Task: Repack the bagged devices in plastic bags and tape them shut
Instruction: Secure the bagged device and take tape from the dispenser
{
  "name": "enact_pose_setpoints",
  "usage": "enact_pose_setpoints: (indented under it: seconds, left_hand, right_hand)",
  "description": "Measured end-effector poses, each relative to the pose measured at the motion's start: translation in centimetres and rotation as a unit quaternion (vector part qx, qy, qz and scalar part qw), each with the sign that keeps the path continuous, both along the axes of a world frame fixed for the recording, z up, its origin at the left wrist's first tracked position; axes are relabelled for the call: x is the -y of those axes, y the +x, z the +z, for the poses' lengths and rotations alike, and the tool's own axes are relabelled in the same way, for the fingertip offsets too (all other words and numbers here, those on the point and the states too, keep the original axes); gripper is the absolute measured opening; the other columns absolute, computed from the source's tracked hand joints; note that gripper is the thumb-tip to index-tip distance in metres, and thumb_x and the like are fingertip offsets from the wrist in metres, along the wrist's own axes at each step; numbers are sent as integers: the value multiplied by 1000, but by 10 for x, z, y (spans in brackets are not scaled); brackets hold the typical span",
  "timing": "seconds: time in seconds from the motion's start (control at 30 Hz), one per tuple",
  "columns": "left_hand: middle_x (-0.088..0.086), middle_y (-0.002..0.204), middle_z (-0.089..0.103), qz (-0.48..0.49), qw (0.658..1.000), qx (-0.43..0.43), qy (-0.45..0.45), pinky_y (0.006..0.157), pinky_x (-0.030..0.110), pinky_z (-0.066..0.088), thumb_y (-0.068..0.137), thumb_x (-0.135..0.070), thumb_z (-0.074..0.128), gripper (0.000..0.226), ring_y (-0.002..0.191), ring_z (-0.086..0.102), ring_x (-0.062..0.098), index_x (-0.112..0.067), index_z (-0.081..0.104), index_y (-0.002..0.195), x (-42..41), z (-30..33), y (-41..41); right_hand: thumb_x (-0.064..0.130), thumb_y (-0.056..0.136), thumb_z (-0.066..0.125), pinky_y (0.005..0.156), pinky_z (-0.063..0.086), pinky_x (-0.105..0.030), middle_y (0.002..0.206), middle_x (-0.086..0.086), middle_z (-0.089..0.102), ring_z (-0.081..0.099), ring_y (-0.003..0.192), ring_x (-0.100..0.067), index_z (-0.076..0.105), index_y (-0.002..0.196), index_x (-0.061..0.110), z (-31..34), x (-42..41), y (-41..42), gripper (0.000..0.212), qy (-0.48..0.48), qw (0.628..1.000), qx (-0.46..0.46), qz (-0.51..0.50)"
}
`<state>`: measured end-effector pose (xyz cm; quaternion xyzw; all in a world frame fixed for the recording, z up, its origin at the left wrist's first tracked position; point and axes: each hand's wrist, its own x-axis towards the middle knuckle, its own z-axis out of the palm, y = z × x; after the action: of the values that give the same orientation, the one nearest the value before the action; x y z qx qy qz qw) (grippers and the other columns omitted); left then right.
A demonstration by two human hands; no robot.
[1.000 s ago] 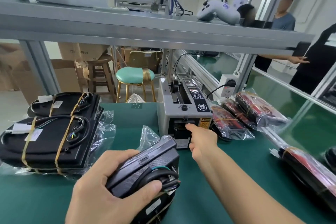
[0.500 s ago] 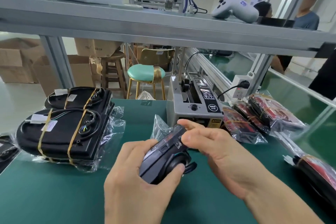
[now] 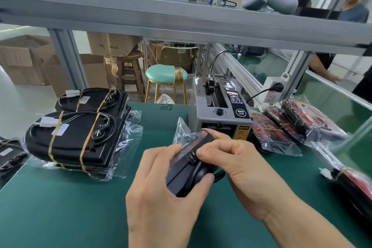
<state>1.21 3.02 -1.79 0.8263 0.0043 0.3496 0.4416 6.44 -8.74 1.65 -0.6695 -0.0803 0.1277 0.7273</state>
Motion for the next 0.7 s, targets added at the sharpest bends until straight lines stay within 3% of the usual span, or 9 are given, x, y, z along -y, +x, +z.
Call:
enact_pose_setpoints:
  seconds: [0.17, 0.23, 0.33, 0.47, 0.53, 0.7]
  left_hand:
    - [-5, 91, 63, 0, 1000, -1, 11, 78, -1, 37, 50, -34, 79, 52, 83, 55, 0, -12, 71, 96, 1, -1, 0]
    - [-4, 91, 63, -2, 1000, 1, 17, 78, 0, 38, 50, -33, 79, 52, 82, 54, 1, -10, 71, 96, 1, -1, 0]
    - [-3, 91, 63, -3, 1000, 2, 16, 78, 0, 38, 50, -33, 80, 53, 83, 55, 1, -9, 71, 97, 0, -2, 0]
    - [-5, 91, 62, -1, 1000, 4, 17, 77, 1, 39, 51, -35, 80, 53, 82, 55, 0, -11, 70, 97, 1, -2, 1]
    - [-5, 91, 61, 1, 1000, 7, 20, 78, 0, 38, 52, -37, 79, 53, 82, 54, 0, -11, 70, 98, 2, -2, 1]
    - [-5, 92, 61, 10, 1000, 12, 16, 77, 2, 40, 52, -37, 80, 54, 82, 55, 1, -11, 70, 99, 3, -2, 2]
  right_hand:
    - [1, 76, 70, 68, 41, 0, 114, -1, 69, 58, 104, 12, 74, 66, 5, 2, 0, -2, 11, 17, 1000, -11, 16]
    - [3, 76, 70, 76, 43, -2, 116, -2, 68, 55, 111, 10, 75, 68, 5, 2, -1, -2, 10, 23, 999, -18, 12]
    - [13, 71, 72, 100, 42, -26, 123, -9, 64, 56, 120, -11, 75, 77, -1, 3, -2, -3, 15, 27, 999, -28, 17]
    - [10, 77, 70, 98, 40, -26, 118, -2, 67, 53, 124, -11, 76, 78, 0, 3, -1, -4, 11, -1, 1000, -21, 16]
    - [10, 77, 71, 106, 37, -33, 111, 2, 70, 49, 128, -11, 77, 77, 2, 2, -1, -3, 10, -9, 1000, -17, 8]
    - [5, 76, 71, 109, 38, -40, 109, -2, 70, 49, 128, -16, 76, 73, 1, 1, -3, -2, 7, -21, 999, -15, -18]
